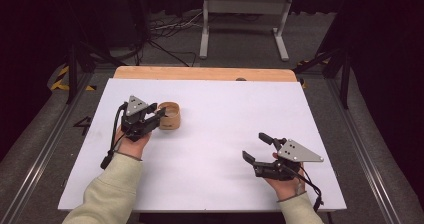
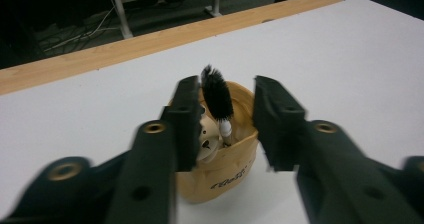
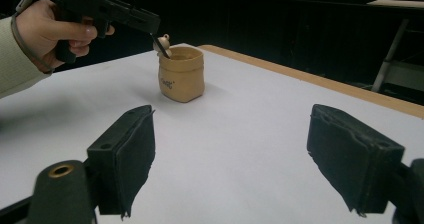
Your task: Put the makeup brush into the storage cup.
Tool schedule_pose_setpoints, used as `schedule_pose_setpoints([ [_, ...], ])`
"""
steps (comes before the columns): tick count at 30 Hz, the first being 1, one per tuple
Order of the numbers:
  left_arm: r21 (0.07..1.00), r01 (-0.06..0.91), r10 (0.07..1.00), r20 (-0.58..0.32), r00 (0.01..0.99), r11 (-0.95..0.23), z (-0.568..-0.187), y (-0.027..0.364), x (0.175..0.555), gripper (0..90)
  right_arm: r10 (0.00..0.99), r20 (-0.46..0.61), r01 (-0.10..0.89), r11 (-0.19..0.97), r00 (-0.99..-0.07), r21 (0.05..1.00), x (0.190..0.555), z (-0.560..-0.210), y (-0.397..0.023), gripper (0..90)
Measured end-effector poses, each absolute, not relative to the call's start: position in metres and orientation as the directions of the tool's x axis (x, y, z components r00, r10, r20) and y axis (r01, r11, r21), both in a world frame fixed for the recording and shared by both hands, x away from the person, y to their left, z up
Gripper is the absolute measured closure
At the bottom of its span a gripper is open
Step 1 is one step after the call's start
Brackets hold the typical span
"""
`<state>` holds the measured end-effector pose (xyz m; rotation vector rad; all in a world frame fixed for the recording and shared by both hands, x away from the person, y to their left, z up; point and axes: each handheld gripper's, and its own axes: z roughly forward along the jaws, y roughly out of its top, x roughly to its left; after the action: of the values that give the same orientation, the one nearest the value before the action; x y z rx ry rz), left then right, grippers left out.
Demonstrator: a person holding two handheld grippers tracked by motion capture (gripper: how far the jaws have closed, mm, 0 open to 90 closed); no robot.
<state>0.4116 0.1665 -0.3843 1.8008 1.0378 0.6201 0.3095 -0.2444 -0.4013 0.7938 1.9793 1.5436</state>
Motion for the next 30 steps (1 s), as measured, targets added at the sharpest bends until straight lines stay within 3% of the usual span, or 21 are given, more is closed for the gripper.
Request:
schedule_pose_setpoints([
  [5, 0.911, 0.368, 0.867, -0.023, 0.498, -0.187, -0.382, 0.173, 0.407, 32.0, 0.705, -0.038, 0.134, 0.187, -0.708, 0.973, 0.312, -0.401, -0.243, 19.4],
  [8, 0.918, 0.348, 0.869, -0.009, 0.494, -0.188, -0.38, 0.178, 0.402, 22.2, 0.703, -0.041, 0.131, 0.188, -0.71, 0.973, 0.313, -0.4, -0.243, 19.4],
  [14, 0.928, 0.298, 0.864, 0.048, 0.502, -0.224, -0.377, 0.186, 0.387, 17.0, 0.713, -0.044, 0.125, 0.182, -0.699, 0.975, 0.317, -0.396, -0.252, 18.8],
  [21, 0.945, 0.28, 0.836, -0.01, 0.548, -0.171, -0.373, 0.199, 0.378, 15.6, 0.718, -0.108, 0.092, 0.233, -0.688, 0.968, 0.32, -0.392, -0.257, 14.4],
  [30, 0.954, 0.26, 0.801, -0.038, 0.598, -0.149, -0.374, 0.211, 0.363, 13.9, 0.71, -0.088, 0.11, 0.227, -0.698, 0.968, 0.329, -0.39, -0.258, 9.3],
])
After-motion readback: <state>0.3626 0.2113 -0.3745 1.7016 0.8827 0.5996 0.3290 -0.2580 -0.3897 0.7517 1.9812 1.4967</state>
